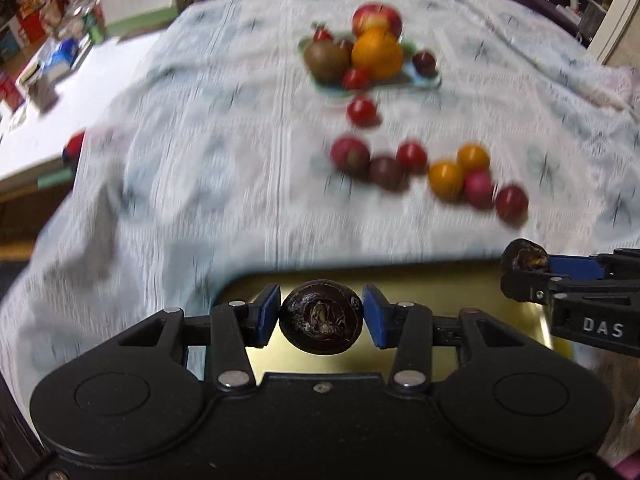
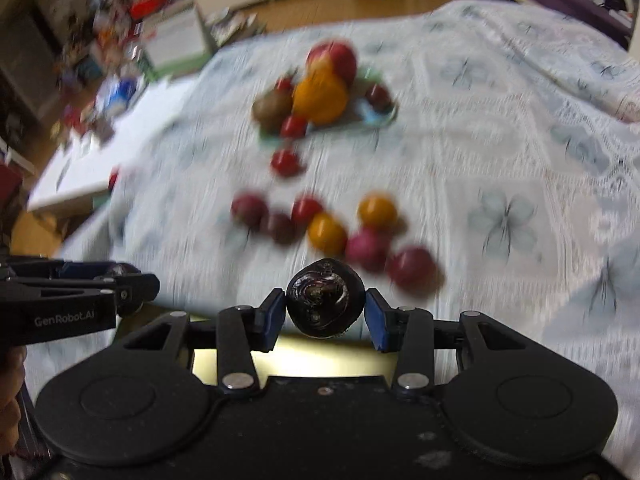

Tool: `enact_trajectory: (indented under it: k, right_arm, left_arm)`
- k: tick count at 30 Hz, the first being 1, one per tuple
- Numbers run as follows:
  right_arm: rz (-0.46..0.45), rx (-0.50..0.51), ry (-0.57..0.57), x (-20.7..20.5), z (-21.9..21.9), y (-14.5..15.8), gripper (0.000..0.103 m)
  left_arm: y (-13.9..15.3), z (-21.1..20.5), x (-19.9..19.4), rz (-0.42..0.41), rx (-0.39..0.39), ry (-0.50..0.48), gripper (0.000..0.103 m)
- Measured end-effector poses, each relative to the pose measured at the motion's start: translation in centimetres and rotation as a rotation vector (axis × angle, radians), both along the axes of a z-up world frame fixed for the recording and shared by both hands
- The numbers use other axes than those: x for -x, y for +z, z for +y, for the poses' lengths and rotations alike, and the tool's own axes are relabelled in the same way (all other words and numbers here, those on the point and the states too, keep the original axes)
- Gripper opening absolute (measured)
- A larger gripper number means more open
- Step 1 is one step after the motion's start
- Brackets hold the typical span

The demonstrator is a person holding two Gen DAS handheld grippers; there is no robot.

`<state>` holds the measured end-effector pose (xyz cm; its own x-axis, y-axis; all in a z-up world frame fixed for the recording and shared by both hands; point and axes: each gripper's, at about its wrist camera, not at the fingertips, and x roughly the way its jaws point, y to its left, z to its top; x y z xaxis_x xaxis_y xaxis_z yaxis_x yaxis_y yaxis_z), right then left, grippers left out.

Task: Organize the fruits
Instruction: 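Carry both dark plums over the gold tray and open both tools to release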

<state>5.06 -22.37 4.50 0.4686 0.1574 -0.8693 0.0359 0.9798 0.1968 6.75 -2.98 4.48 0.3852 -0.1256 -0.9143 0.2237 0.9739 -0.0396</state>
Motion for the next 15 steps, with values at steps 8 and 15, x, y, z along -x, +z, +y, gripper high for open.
enact_trajectory:
  k: [8, 15]
  right_arm:
    - [0.099, 0.000, 0.073, 4.8, 2.3, -2.1, 0.044]
    - [0.134, -0.002, 0.084, 5.6, 2.8, -3.1, 0.044]
  left_arm:
    - [-3.3, 1.9, 4.2, 0.041, 0.005, 0.057, 0.052]
    - [-4.0, 1.5, 4.8, 0.010, -0.047, 0.066, 0.053]
